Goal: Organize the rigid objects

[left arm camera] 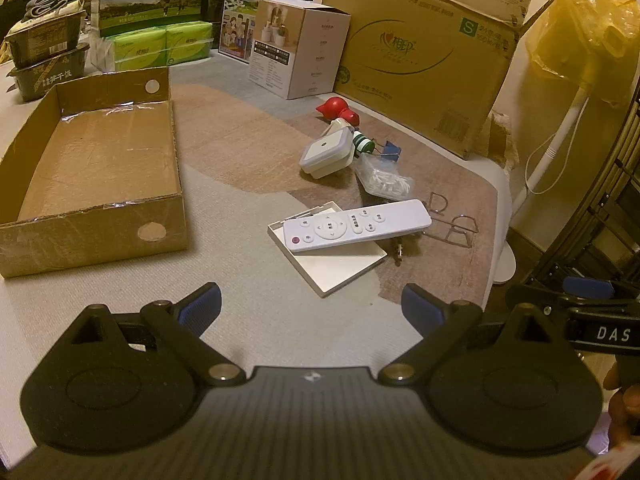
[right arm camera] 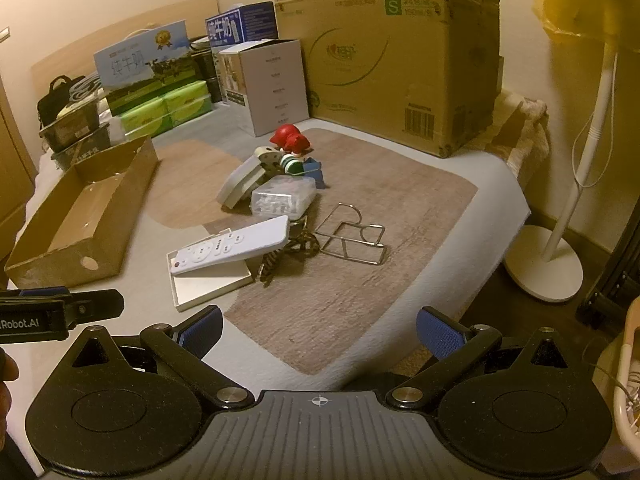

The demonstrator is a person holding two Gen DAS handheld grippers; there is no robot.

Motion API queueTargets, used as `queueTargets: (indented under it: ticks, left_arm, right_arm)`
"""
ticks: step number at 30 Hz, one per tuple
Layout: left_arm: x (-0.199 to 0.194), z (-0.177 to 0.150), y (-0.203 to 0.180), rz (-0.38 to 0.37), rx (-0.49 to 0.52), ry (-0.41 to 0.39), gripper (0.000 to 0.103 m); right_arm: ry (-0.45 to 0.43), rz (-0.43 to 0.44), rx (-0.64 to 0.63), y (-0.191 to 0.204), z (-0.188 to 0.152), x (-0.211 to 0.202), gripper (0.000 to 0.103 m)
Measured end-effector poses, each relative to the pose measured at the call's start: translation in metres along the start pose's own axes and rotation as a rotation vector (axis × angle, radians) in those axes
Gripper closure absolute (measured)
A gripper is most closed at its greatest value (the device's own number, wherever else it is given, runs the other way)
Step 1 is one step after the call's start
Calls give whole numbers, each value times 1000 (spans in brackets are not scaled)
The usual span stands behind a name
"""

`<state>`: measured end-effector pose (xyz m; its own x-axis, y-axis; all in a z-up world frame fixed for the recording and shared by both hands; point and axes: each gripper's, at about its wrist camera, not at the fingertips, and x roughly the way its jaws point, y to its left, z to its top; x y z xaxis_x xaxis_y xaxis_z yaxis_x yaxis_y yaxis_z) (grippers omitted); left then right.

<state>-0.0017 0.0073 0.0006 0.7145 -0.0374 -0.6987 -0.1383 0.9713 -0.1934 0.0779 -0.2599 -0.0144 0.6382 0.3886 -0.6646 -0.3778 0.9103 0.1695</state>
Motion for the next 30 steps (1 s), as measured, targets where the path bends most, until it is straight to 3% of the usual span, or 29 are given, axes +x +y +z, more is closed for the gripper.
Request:
queueTargets:
  ticks: [13,30]
  left_arm:
    - [6,4,3,20,2,0,7]
    - [37,10,-3,57,18,12,7]
  right_arm:
    - [-6,-2,-7,-4,1,4,0]
    - [-45,36,-65,-30,14,48,0]
